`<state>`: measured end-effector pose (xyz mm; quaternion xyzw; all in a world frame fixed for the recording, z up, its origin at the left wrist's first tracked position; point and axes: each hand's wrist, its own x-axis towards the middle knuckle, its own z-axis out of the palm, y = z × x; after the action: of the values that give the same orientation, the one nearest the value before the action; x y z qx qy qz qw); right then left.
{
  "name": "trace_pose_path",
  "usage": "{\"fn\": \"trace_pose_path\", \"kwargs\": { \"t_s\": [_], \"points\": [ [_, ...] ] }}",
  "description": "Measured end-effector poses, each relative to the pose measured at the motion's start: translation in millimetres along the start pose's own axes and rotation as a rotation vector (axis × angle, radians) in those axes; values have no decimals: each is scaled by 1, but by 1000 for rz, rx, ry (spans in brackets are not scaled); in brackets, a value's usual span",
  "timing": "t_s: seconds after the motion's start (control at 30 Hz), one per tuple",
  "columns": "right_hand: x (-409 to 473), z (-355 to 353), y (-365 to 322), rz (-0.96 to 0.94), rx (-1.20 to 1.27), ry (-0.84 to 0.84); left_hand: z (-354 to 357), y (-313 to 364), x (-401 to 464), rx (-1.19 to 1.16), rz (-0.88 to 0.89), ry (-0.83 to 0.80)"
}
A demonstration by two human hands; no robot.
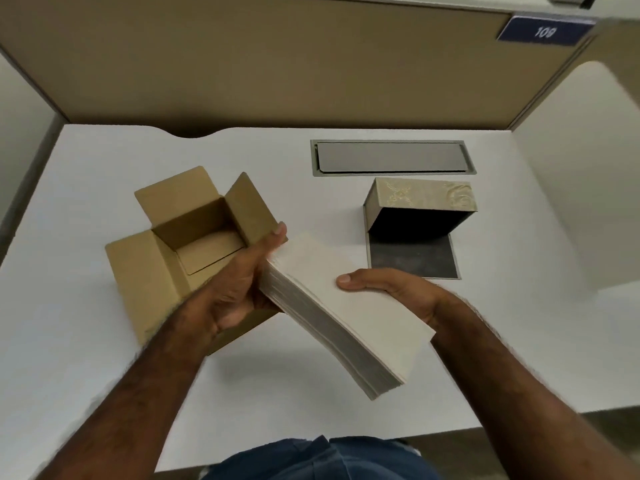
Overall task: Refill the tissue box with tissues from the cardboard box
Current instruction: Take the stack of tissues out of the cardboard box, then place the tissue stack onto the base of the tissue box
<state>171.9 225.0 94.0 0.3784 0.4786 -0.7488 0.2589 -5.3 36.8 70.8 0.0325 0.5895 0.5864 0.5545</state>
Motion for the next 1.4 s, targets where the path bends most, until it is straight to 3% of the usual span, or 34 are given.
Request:
{"fn": "trace_pose_path", "kwargs": {
  "t_s": [0.33,0.53,0.77,1.07,1.4],
  "points": [
    [-31,-107,26,106,-16,-42,92,-25,42,154,-53,-160],
    [-30,-171,43,-18,40,41,129,-48,84,80,-38,-96],
    [-18,-252,67,-108,267,137,145,-65,127,-22,1,47],
    [20,-279,67,-261,317,365,166,-75,187,-20,7,126],
    [62,-300,57,-259,259,503,171,-78,231,66,25,217]
  ]
}}
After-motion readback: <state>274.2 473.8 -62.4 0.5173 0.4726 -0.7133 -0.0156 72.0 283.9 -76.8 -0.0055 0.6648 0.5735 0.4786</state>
